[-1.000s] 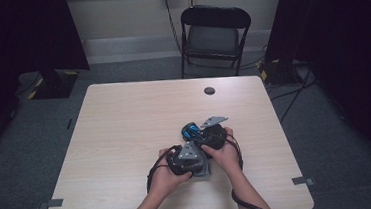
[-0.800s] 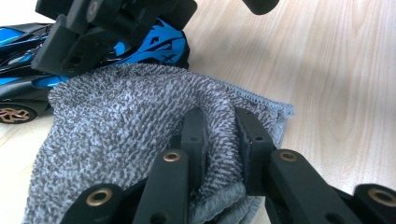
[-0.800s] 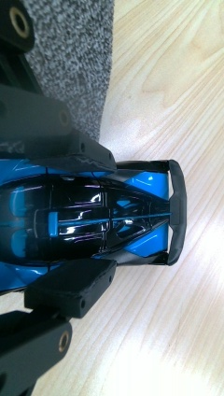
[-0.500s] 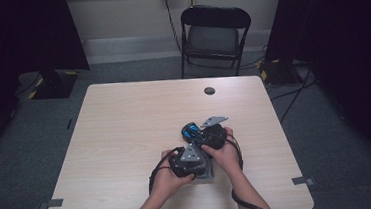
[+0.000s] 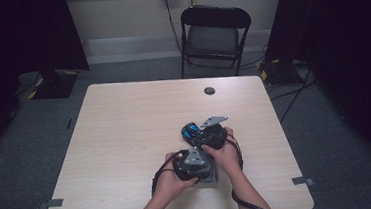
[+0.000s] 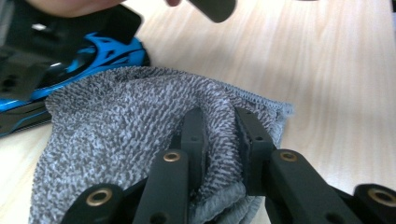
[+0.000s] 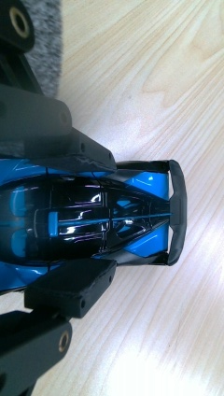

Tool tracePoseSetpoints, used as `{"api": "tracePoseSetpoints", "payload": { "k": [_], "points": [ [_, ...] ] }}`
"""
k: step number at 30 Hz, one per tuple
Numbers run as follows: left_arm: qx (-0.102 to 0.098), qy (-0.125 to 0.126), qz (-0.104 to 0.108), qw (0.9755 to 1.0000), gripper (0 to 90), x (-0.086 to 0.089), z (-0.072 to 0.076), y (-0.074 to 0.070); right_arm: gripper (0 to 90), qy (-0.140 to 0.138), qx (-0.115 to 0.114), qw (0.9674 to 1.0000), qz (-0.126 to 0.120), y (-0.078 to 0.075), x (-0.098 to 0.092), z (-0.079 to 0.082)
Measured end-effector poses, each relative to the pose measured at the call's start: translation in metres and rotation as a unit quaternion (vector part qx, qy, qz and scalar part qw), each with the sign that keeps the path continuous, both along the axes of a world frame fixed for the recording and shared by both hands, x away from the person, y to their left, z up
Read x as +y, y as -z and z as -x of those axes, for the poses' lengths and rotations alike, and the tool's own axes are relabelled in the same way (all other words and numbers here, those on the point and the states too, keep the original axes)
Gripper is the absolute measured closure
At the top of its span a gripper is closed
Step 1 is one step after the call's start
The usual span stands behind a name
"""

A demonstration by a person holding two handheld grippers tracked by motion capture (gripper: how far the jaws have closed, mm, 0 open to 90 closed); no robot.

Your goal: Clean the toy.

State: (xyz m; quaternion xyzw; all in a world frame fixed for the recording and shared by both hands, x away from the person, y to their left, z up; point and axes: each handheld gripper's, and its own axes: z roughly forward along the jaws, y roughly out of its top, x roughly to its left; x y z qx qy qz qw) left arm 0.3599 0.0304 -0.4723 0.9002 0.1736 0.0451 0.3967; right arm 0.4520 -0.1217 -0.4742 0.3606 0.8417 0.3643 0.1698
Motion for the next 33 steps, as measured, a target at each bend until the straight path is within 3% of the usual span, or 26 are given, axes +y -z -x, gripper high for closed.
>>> {"api": "tracePoseSetpoints", "payload": {
  "k": [14, 22, 26, 33],
  "points": [
    [0.013, 0.035, 0.010, 0.9993, 75.5, -0.006, 0.011, -0.003, 45.7, -0.001, 0.000, 1.0000, 0.000, 0.000, 0.000, 0.000],
    [0.010, 0.085, 0.017, 0.9962, 74.9, -0.014, 0.024, -0.010, 45.6, -0.001, -0.001, 1.0000, 0.000, 0.000, 0.000, 0.000],
    [-0.006, 0.088, 0.008, 0.9960, 74.2, -0.015, 0.026, -0.014, 45.6, 0.000, -0.001, 1.0000, -0.001, 0.000, 0.000, 0.000],
    [-0.012, 0.084, 0.006, 0.9963, 74.2, -0.007, 0.027, -0.015, 45.6, -0.002, -0.003, 1.0000, -0.001, 0.000, -0.001, 0.000]
  ]
}}
